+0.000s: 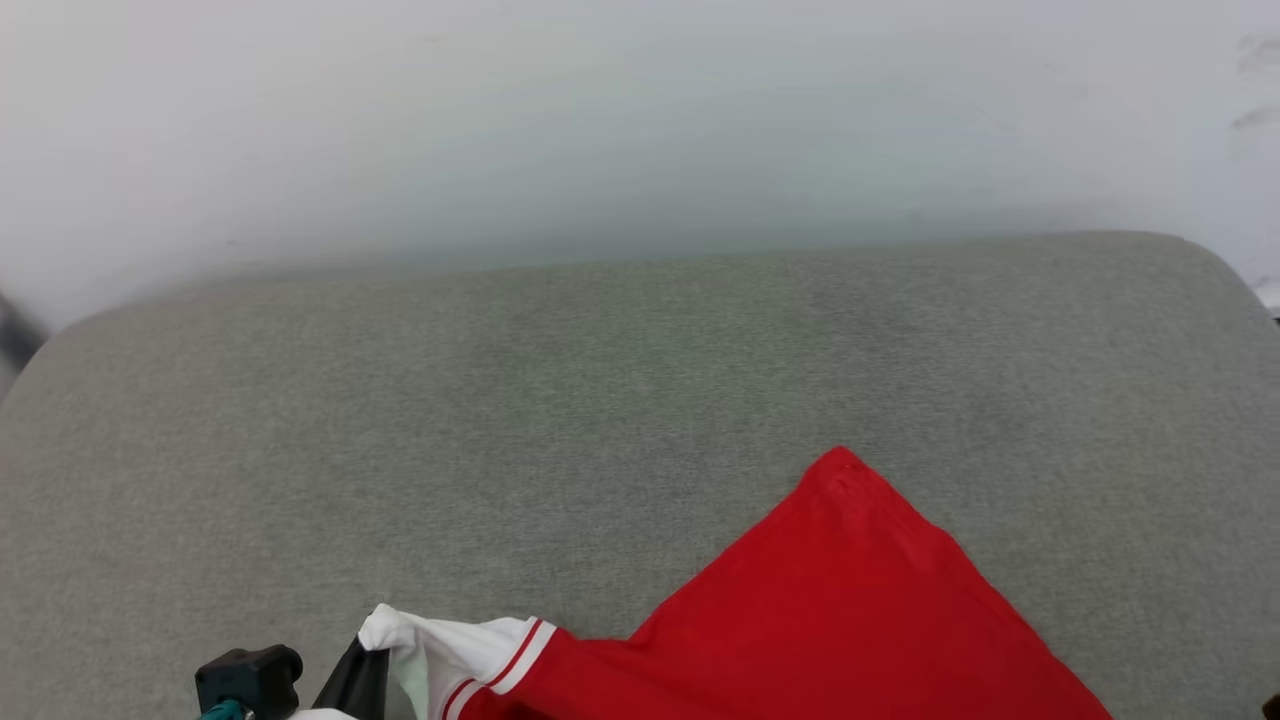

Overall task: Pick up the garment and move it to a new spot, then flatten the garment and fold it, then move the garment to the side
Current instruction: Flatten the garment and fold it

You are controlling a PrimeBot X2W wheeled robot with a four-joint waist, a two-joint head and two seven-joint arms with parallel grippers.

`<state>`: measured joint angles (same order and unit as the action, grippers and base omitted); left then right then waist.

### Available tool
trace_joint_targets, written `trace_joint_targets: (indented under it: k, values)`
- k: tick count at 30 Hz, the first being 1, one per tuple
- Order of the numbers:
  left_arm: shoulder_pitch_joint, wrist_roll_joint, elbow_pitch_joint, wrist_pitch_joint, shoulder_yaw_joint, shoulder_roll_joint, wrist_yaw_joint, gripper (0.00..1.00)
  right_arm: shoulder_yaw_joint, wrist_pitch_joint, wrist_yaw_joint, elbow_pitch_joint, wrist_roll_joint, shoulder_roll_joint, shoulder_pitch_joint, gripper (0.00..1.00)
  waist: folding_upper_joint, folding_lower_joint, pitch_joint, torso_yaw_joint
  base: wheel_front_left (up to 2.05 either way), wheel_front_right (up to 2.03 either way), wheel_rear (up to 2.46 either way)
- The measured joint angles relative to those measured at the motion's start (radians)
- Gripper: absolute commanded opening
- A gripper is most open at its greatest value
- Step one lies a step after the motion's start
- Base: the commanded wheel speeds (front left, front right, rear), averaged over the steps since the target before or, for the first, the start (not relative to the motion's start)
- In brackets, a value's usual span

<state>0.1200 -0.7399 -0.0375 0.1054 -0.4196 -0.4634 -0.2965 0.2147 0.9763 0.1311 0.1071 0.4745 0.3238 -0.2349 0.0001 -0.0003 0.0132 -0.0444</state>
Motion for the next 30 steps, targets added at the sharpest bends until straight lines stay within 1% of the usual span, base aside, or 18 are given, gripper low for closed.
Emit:
trace_joint_targets:
  k: [2,5,7,10,12,14,16,18,20,22,26,30]
  values:
    - [0.003,-0.002,-0.003,-0.005,0.003,-0.003,-0.003,0.00,-0.011,-0.063,0.000,-0.012,0.000,-0.011,0.000,1.00,0.0000,0.0000,0.003,-0.018,0.00,0.00,0.00]
    - [0.008,-0.003,-0.007,-0.011,0.004,-0.007,-0.011,0.00,-0.021,-0.210,0.000,-0.038,0.001,-0.014,0.028,1.00,0.0000,0.0000,0.000,-0.032,0.00,0.00,0.00]
    - [0.009,-0.003,-0.011,-0.015,0.004,-0.009,-0.013,0.00,-0.021,-0.330,0.000,-0.050,-0.008,-0.013,0.073,1.00,-0.0001,0.0001,-0.007,-0.033,0.00,0.00,0.00]
    - [0.007,-0.001,-0.023,-0.018,0.002,-0.012,-0.017,0.00,-0.030,-0.474,0.000,-0.045,-0.011,-0.013,0.151,1.00,0.0000,0.0001,-0.023,-0.030,0.00,0.00,0.00]
    - [-0.003,0.006,-0.029,-0.020,0.000,-0.012,-0.020,0.00,-0.049,-0.539,0.000,-0.026,-0.014,-0.013,0.215,1.00,0.0000,0.0003,-0.039,-0.025,0.00,0.00,0.00]
    - [-0.016,0.010,-0.036,-0.021,-0.003,-0.012,-0.020,0.00,-0.091,-0.558,0.000,0.002,-0.006,-0.011,0.283,1.00,0.0000,0.0003,-0.059,-0.018,0.00,0.00,0.00]
    - [-0.033,0.016,-0.041,-0.020,-0.007,-0.009,-0.020,0.00,-0.141,-0.540,0.000,0.030,0.006,-0.005,0.346,1.00,0.0000,0.0003,-0.081,-0.008,0.00,0.00,0.00]
    - [-0.053,0.022,-0.045,-0.020,-0.015,-0.002,-0.020,0.00,-0.198,-0.485,0.000,0.056,0.016,0.015,0.417,1.00,0.0000,0.0004,-0.105,0.003,0.00,0.00,0.00]
    - [-0.072,0.028,-0.051,-0.018,-0.021,0.005,-0.020,0.00,-0.268,-0.392,0.000,0.087,0.019,0.033,0.487,1.00,0.0000,0.0003,-0.132,0.014,0.00,0.00,0.00]
    - [-0.093,0.034,-0.053,-0.017,-0.029,0.012,-0.017,0.00,-0.328,-0.297,0.000,0.116,0.023,0.037,0.550,1.00,0.0000,0.0004,-0.158,0.026,0.00,0.00,0.00]
    - [-0.137,0.044,-0.049,-0.016,-0.049,0.034,-0.003,0.00,-0.391,-0.127,0.000,0.184,0.023,0.036,0.662,1.00,0.0000,0.0005,-0.206,0.057,0.00,0.00,0.00]
    - [-0.180,0.055,-0.032,-0.012,-0.066,0.052,0.013,0.00,-0.412,-0.049,0.000,0.240,0.013,0.023,0.756,1.00,0.0000,0.0005,-0.250,0.092,0.00,0.00,0.00]
